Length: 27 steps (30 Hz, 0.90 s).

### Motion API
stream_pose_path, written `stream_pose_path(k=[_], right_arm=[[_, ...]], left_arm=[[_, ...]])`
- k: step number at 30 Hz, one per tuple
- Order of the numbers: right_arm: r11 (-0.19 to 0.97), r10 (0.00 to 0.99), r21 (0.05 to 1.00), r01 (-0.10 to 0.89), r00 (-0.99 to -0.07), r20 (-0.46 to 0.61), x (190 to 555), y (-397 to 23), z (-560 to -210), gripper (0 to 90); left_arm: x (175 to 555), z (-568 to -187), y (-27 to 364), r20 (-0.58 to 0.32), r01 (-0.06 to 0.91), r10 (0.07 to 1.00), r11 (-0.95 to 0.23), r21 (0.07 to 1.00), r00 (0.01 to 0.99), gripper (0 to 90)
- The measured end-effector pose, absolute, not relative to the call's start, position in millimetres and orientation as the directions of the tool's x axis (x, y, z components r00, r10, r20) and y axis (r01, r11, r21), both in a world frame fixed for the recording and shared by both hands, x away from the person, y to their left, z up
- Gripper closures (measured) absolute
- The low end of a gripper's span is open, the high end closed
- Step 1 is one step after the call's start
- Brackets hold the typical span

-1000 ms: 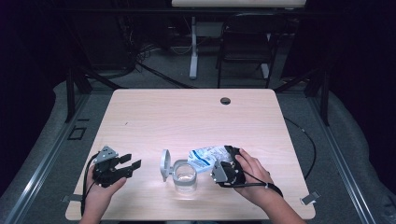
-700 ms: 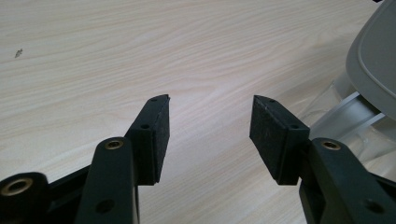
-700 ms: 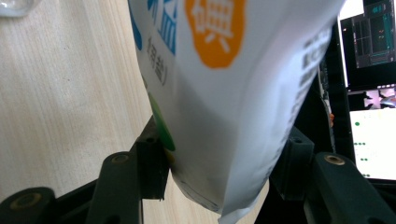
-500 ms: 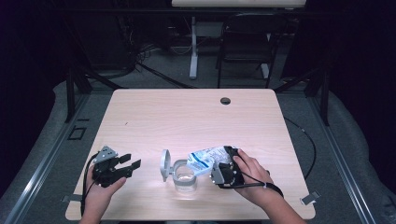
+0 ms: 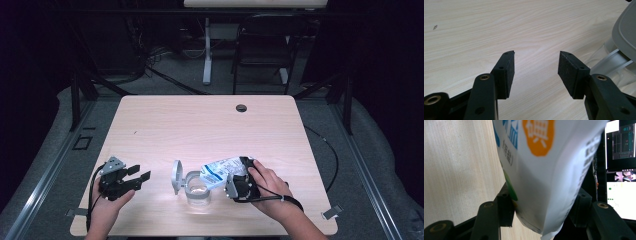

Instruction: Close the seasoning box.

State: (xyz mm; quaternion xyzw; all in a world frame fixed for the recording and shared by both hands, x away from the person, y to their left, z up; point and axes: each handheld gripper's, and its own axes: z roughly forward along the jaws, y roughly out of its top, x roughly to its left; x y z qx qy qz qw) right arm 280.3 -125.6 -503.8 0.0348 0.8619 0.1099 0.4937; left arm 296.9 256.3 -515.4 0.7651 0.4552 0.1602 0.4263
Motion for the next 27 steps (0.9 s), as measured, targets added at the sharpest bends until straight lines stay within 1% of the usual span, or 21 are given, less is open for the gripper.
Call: stream_pose_path(k=[1,2,3,5,7,10,11,16,19,23,25,27], right_arm=[[0.972,0.171,0.229,-0.052,-0.511,-0.842,280.5,-125.5,-504.5,47.6],[0.976,0.16,0.213,-0.047,-0.511,-0.845,279.9,-125.1,-503.6,47.5],[0.972,0.17,0.229,-0.054,-0.512,-0.842,280.1,-124.8,-505.2,47.5],[0.973,0.164,0.225,-0.059,-0.514,-0.842,280.2,-124.3,-505.3,47.6],[0.974,0.158,0.22,-0.062,-0.511,-0.845,280.2,-123.7,-506.0,47.5],[0.981,0.142,0.189,-0.042,-0.51,-0.848,279.7,-122.7,-504.6,47.6],[0.978,0.153,0.204,-0.047,-0.51,-0.846,280.2,-122.8,-506.1,47.5],[0.98,0.152,0.196,-0.035,-0.506,-0.849,280.4,-122.6,-506.1,47.5],[0.98,0.151,0.195,-0.035,-0.507,-0.849,280.4,-122.5,-506.4,47.5],[0.985,0.128,0.17,-0.038,-0.504,-0.854,279.9,-121.7,-505.6,47.6],[0.982,0.134,0.182,-0.046,-0.505,-0.853,280.1,-121.2,-506.9,47.6],[0.985,0.116,0.164,-0.051,-0.505,-0.855,279.9,-120.1,-506.0,47.5]], left_arm=[[296.9,-515.4,256.3,-0.143,0.56,0.833,-0.222,0.798,0.534,47.9],[296.9,-515.4,256.3,-0.143,0.56,0.833,-0.222,0.798,0.534,47.8],[296.9,-515.4,256.3,-0.142,0.56,0.834,-0.223,0.798,0.533,47.7],[296.9,-515.6,256.1,-0.139,0.559,0.836,-0.223,0.799,0.531,47.1],[297.0,-515.5,255.9,-0.114,0.552,0.84,-0.24,0.798,0.53,46.1],[297.2,-515.9,255.2,-0.107,0.551,0.841,-0.246,0.798,0.53,43.3],[297.2,-516.3,254.9,-0.106,0.548,0.842,-0.243,0.8,0.528,43.0],[297.2,-516.5,254.6,-0.091,0.543,0.847,-0.249,0.802,0.523,40.1],[297.1,-516.5,254.1,-0.087,0.543,0.848,-0.253,0.801,0.523,39.9],[297.4,-517.2,254.2,-0.087,0.544,0.847,-0.255,0.8,0.525,39.7],[297.6,-517.5,254.6,-0.085,0.543,0.847,-0.256,0.8,0.525,39.6],[297.7,-517.7,254.8,-0.085,0.543,0.848,-0.255,0.8,0.524,39.7]])
